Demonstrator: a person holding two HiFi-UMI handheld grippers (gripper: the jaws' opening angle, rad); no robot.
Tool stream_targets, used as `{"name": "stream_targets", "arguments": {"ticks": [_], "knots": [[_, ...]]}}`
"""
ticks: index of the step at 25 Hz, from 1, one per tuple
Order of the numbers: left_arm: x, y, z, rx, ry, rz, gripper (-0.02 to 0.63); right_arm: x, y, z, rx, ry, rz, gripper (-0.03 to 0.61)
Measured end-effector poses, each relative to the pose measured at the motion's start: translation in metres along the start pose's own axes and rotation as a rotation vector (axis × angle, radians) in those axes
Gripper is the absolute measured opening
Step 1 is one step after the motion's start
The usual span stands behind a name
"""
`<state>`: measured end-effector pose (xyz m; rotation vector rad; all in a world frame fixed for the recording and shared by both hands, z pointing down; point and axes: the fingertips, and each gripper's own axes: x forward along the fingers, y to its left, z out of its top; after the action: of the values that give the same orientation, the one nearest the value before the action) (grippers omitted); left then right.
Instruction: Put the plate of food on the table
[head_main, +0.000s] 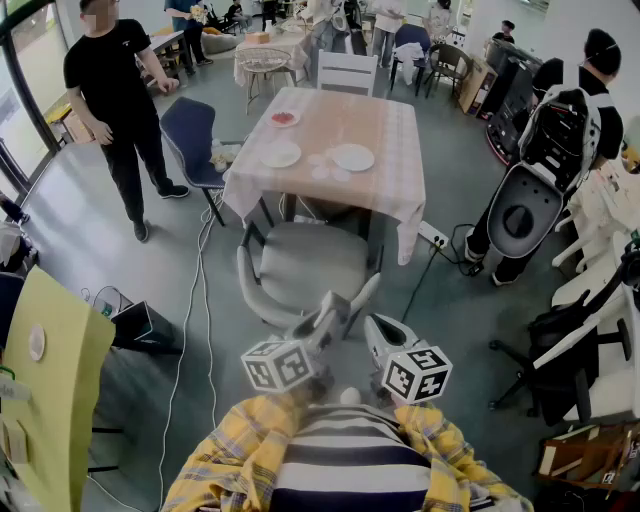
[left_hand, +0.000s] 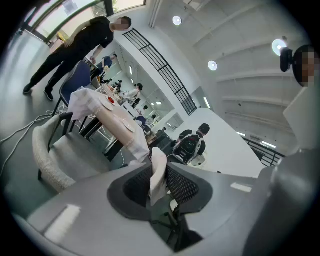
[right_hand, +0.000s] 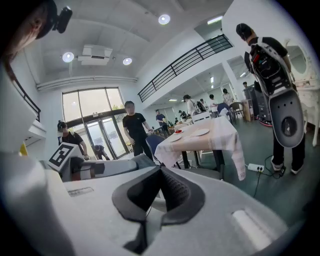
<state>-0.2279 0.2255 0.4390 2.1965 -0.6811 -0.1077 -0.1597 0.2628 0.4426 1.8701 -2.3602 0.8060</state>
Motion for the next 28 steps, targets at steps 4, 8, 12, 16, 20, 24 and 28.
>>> {"name": "stream_targets", "arguments": {"ticks": [4, 8, 12, 16, 20, 24, 28], "knots": [[-0.002, 0.001, 0.003, -0.004, -0.002, 0.002, 0.086, 0.001, 0.003, 0.002, -0.001, 0.001, 0.0, -0.003], [0.0, 0.0, 0.005, -0.007, -0.009, 0.002, 0.086, 0.001, 0.002, 0.002, -0.006, 0.004, 0.001, -0.003], [0.004, -0.001, 0.002, -0.015, -0.011, 0.0, 0.086, 0.0, -0.003, 0.001, -0.002, 0.007, 0.0, -0.003], [0.009, -0.002, -0.002, -0.026, -0.008, 0.008, 0.086, 0.0, -0.009, 0.0, 0.019, 0.011, 0.016, -0.002], [0.023, -0.006, -0.004, -0.044, -0.016, 0.013, 0.086, 0.0, -0.019, 0.001, 0.021, 0.026, 0.034, -0.002], [0.044, -0.012, -0.008, -0.044, -0.019, 0.024, 0.086, 0.0, -0.036, 0.005, 0.009, 0.05, 0.047, -0.002], [0.065, -0.018, -0.013, -0.04, -0.027, 0.026, 0.086, 0.0, -0.058, 0.006, -0.007, 0.057, 0.053, -0.002]]}}
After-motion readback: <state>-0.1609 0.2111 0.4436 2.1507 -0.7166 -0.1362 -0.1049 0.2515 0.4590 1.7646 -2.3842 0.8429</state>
